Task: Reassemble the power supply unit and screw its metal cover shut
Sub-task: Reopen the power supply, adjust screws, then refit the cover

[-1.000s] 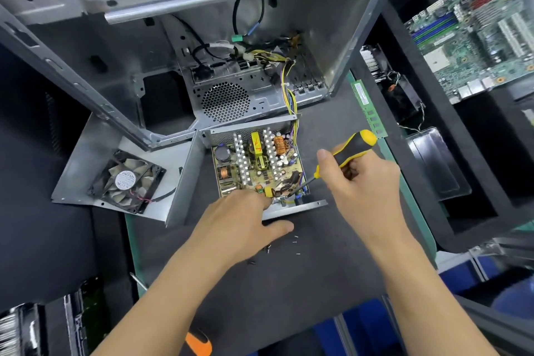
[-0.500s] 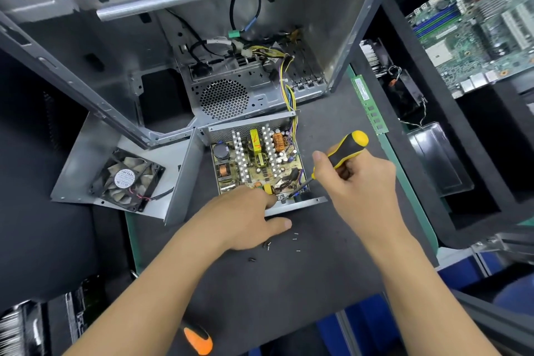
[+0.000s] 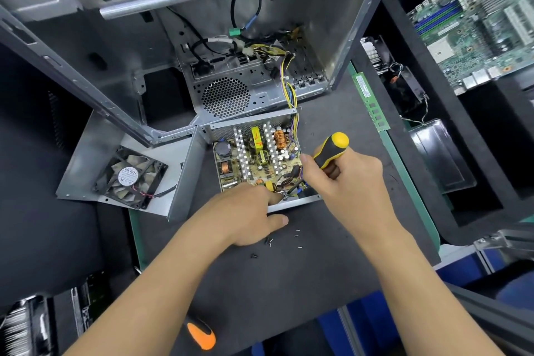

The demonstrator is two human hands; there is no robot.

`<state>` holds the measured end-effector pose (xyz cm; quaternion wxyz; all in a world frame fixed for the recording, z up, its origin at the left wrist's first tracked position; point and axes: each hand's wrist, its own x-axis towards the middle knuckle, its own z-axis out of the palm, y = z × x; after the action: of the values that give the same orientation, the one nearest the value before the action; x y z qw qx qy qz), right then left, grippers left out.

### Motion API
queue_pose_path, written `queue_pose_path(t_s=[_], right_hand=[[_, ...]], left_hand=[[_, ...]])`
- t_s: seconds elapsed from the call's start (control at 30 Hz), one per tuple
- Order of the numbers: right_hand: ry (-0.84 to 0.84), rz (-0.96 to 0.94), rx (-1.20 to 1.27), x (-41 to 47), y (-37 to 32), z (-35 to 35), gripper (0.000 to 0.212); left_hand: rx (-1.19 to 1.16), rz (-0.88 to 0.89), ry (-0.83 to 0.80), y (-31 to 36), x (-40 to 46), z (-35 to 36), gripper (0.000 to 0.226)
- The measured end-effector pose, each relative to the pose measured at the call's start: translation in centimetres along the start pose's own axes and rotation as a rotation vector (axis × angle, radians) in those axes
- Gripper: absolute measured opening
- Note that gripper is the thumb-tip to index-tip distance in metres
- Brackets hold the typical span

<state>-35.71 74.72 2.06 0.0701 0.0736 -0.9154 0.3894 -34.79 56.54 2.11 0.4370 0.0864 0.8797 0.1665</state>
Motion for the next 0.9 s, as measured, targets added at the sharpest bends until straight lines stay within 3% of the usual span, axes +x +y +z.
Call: queue_pose_path(t_s=[0.27, 0.9], right_hand=[[-0.023, -0.027, -0.049, -0.17, 0.14, 0.50, 0.041], [-0.014, -0.108, -0.103, -0.07, -0.02, 0.45, 0.032]], left_hand=[[-0.006, 0.021, -0.001, -0.18, 0.17, 0.08, 0.048], [-0.006, 0.035, 0.006, -0.35, 0.51, 0.16, 0.049]])
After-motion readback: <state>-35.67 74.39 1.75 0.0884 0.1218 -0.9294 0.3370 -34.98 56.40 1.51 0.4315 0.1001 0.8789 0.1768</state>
